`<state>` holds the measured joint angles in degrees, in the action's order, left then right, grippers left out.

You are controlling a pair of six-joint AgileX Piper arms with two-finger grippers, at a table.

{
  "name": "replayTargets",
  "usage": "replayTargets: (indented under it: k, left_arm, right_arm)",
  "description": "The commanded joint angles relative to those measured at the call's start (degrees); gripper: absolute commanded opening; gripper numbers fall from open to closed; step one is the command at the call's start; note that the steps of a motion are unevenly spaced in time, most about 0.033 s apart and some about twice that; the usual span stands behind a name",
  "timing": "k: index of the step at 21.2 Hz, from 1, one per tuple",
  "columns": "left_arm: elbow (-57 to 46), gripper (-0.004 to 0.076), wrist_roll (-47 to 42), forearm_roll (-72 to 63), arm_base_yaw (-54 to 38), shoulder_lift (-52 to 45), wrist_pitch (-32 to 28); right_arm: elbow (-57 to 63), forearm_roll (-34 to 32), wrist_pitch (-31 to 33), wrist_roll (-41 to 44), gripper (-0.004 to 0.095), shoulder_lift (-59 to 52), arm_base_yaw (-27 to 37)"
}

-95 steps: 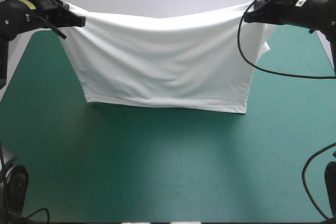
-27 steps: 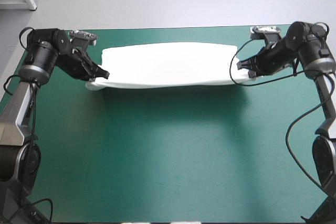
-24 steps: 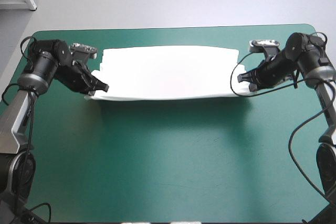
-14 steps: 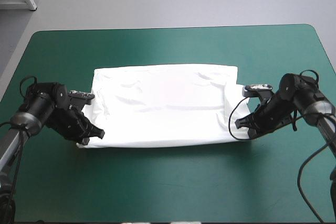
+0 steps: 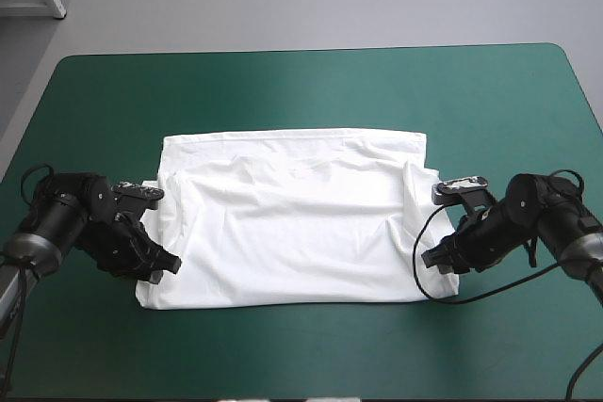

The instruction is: Fold the cloth

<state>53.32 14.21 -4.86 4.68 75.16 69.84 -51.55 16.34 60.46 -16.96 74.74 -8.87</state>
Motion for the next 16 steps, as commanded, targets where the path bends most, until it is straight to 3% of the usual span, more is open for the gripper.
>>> replayTargets:
  k: [1,2,4,9,14,16]
  left_arm:
    - [1.1,0.0568,-0.1,-0.9,-0.1,-1.8,1.7]
    - [1.2,0.0592,-0.4,-0.9,-0.1,-1.8,-0.8]
    - [3.8,0.0591,-1.7,-0.9,-0.1,-1.8,-4.9]
    - [14.1,0.0591,-5.3,5.2,-0.1,-6.8,-7.7]
    - [12.4,0.0591,-14.6,20.4,-0.2,-14.8,-8.1]
    - [9.0,0.0591,-17.9,22.5,-0.2,-16.7,-10.9]
  right_arm:
    - [-1.2,1.6,-4.4,0.0,0.0689,-3.2,-0.1]
    - [-2.7,1.6,-6.4,0.7,0.0751,-3.8,-0.1]
    - [-7.2,1.1,-7.1,2.0,0.0751,-3.8,-0.1]
    - [-17.4,-2.4,-4.5,3.4,0.0751,-3.8,-0.1]
    - [-17.3,-3.0,-4.1,3.7,0.0744,-3.8,-0.1]
    - [-17.3,-2.9,-4.1,3.7,0.0744,-3.8,-0.1]
